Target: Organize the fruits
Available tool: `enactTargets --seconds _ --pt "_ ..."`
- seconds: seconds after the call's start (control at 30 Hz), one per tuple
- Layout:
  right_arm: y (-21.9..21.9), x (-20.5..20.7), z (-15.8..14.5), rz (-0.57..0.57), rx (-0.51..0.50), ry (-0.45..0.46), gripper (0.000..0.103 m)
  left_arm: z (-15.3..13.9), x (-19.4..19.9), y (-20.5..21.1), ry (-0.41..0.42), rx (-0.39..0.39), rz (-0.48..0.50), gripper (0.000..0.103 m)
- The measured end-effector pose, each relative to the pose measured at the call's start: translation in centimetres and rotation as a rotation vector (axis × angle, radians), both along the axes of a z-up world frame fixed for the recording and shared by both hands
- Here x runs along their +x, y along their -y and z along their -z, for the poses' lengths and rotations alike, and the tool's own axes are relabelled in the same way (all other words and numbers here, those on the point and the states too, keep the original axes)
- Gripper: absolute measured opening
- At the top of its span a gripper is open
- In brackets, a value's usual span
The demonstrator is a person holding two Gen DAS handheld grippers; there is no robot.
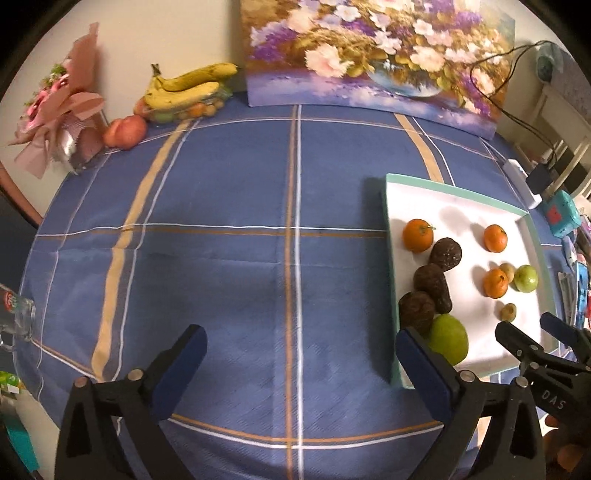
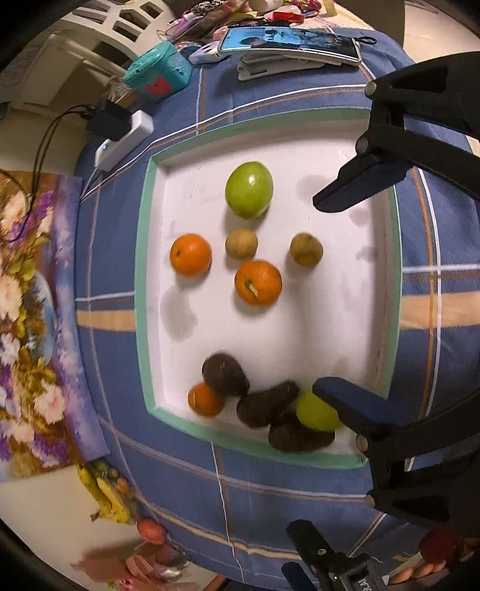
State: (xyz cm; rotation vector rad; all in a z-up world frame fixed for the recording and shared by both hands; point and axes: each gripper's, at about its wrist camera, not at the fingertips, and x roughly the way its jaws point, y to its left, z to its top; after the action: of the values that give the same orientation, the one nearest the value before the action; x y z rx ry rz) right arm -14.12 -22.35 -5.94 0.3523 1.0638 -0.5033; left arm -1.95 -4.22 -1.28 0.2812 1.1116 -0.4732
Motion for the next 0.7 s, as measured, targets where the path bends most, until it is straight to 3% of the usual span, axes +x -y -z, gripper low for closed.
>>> enactTargets --seconds 0.37,0.7 --pt "-2.0 -0.6 -1.3 -0.006 -0.031 0.068 0.091 -0.8 -0.9 -1.6 0.029 -0.018 0.023 0.103" --pt "-2.3 -0.7 -1.9 0.001 -0.061 0.084 0.091 -0.6 -1.1 -1.3 0.069 0.063 0.011 0.103"
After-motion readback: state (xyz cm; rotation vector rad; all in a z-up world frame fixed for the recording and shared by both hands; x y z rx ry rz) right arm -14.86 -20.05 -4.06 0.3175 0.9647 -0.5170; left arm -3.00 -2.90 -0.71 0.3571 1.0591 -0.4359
